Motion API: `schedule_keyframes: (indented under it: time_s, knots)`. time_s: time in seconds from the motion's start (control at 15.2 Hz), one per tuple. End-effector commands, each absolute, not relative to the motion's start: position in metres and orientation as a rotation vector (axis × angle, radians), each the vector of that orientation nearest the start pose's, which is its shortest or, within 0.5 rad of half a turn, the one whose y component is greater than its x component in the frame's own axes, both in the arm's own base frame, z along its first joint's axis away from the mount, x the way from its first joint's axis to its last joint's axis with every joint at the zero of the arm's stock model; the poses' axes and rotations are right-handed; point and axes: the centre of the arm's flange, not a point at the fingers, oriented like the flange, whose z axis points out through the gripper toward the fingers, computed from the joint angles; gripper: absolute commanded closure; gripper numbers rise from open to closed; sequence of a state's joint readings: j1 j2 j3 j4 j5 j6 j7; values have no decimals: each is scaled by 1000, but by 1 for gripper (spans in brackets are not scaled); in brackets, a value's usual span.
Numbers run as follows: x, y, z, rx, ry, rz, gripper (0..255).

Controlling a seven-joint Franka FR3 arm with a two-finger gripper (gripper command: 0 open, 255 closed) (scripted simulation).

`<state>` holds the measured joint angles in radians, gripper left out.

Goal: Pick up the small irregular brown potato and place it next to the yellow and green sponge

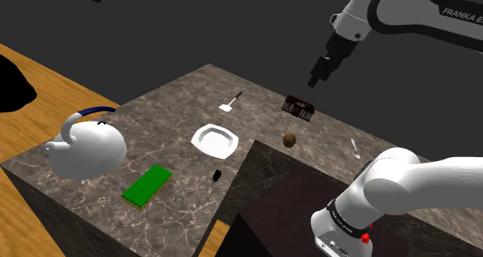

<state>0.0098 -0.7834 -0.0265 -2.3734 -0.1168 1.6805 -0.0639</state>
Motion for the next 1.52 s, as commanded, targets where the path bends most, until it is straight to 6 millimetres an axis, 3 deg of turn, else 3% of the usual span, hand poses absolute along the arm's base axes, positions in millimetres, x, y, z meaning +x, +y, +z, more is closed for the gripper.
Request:
schedule_keyframes:
  time_s: [0.0,0.73,1.45]
  knots:
    - [318,-19,592,-3238,-100,-141,0]
    - [341,-62,456,-3216,543,-136,0]
    - [349,-112,321,-3062,1173,-126,0]
